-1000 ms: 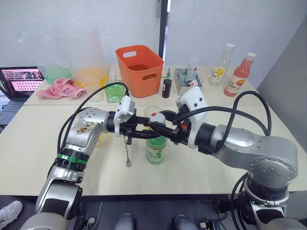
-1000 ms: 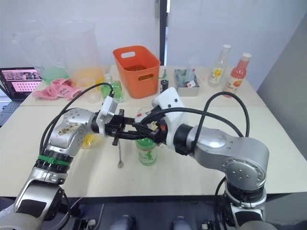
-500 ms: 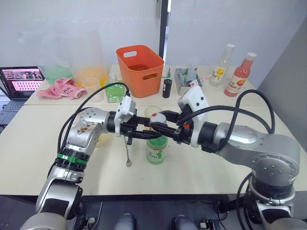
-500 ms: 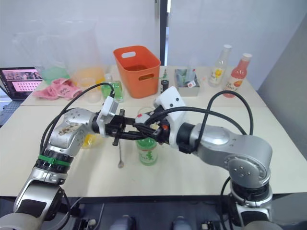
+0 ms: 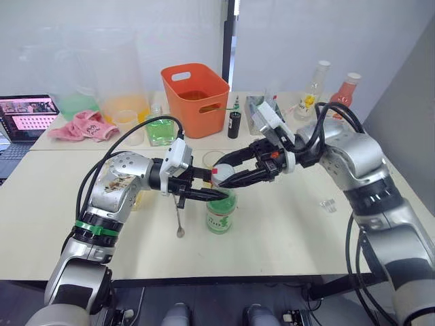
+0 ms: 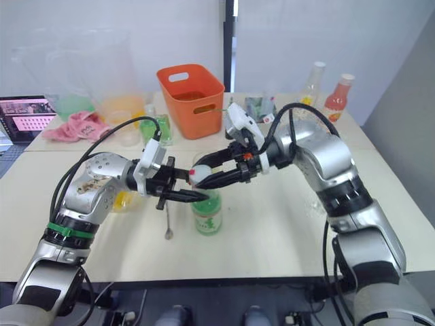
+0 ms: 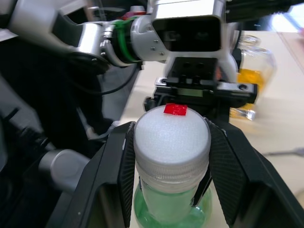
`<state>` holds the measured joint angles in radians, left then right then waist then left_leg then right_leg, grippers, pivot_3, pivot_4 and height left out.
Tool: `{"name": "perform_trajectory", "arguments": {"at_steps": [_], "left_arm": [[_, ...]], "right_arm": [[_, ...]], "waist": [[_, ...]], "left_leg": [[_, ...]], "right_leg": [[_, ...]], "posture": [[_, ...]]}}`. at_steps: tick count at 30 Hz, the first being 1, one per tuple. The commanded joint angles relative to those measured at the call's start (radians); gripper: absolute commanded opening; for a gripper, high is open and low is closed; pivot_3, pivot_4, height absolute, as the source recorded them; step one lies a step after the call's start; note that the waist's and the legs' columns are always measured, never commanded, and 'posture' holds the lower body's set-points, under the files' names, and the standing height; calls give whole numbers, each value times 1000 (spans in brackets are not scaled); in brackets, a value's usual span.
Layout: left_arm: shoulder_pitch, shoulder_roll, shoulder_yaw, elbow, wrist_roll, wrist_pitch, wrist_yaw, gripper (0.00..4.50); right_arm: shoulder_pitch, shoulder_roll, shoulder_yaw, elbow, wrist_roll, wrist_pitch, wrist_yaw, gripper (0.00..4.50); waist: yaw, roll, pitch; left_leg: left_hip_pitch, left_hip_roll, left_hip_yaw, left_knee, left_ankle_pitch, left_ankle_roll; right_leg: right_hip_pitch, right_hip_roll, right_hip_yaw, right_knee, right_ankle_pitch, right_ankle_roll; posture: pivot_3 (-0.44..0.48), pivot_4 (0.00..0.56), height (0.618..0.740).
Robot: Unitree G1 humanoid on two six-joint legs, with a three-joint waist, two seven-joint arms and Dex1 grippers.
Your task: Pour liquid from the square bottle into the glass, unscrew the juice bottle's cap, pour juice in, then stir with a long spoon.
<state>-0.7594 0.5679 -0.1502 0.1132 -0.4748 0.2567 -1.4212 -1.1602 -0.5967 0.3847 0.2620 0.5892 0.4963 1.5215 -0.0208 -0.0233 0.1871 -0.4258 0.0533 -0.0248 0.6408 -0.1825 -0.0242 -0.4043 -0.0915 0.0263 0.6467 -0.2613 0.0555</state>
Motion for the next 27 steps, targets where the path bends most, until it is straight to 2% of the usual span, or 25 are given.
{"name": "perform_trajectory", "arguments": {"at_steps": [1, 10, 21, 27], "left_arm": [[15, 29, 16, -5, 32, 22, 31, 1383], [20, 34, 25, -11, 32, 29, 44, 1383], [28, 37, 31, -17, 30, 36, 50, 1383], [38, 45, 34, -36, 26, 45, 57, 1383]], "right_arm": [[-54, 14, 109, 70, 3, -89, 93, 1677], [-150, 25, 267, 240, 68, -219, 93, 1677], [-203, -56, 471, 264, 245, -318, 93, 1677], [-209, -45, 452, 306, 294, -333, 93, 1677]], "waist": [[0, 0, 0], [-10, 0, 0], [-12, 0, 0], [-11, 0, 0]], "left_leg": [[0, 0, 0, 0, 0, 0], [2, 0, 0, -1, 0, 0], [2, 0, 0, -1, 0, 0], [2, 0, 0, -1, 0, 0]], "right_leg": [[0, 0, 0, 0, 0, 0], [0, 1, 0, 1, 0, 0], [0, 0, 0, 2, 0, 0], [0, 0, 0, 2, 0, 0]], "posture": [[0, 150, 739], [0, 150, 739], [0, 150, 739], [0, 150, 739]]}}
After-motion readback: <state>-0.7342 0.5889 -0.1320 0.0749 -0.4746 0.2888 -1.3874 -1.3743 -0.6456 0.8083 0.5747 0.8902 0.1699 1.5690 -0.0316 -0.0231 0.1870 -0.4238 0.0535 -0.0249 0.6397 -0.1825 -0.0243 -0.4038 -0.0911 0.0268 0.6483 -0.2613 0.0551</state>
